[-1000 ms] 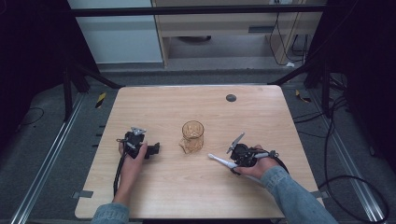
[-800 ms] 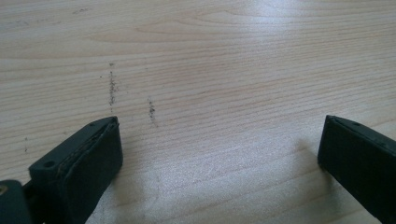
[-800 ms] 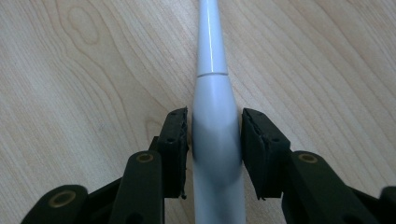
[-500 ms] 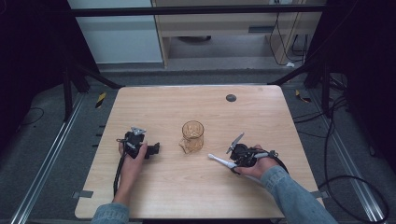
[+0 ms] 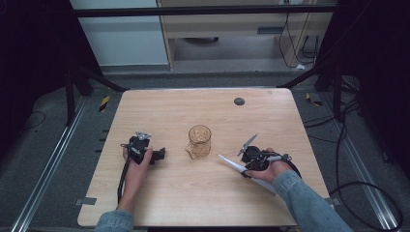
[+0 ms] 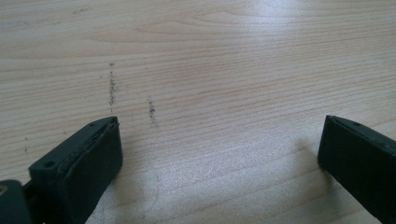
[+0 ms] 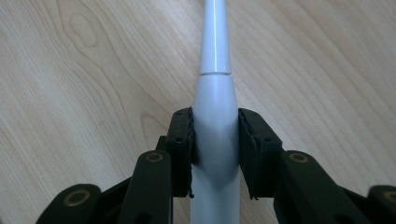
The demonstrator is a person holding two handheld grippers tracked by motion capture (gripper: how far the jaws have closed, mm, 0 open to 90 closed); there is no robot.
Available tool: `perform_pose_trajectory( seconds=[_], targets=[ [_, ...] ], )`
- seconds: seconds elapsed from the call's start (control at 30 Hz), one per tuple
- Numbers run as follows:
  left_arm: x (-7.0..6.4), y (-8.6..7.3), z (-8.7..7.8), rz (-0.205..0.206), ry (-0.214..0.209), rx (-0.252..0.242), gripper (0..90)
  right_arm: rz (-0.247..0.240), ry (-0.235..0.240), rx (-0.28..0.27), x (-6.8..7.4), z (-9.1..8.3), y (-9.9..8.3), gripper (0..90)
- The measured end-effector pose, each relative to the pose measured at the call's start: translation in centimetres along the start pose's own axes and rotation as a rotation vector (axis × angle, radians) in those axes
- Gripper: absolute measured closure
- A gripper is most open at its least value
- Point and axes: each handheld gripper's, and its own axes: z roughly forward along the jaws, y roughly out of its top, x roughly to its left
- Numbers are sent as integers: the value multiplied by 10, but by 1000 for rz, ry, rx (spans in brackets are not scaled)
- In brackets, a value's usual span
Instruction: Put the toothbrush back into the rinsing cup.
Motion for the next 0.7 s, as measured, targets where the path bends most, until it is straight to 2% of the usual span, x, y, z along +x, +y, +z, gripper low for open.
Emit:
perform_pose_trajectory(
  seconds=[0.33,0.57,0.7],
  targets=[
    [0,0,0,0,1,2,0,41,-18,-64,-17,-24,6,671],
    [0,1,0,-1,0,3,0,52,-42,-100,-28,-41,15,672],
    [0,2,1,-2,3,4,0,76,-62,-143,-37,-52,22,671]
  ],
)
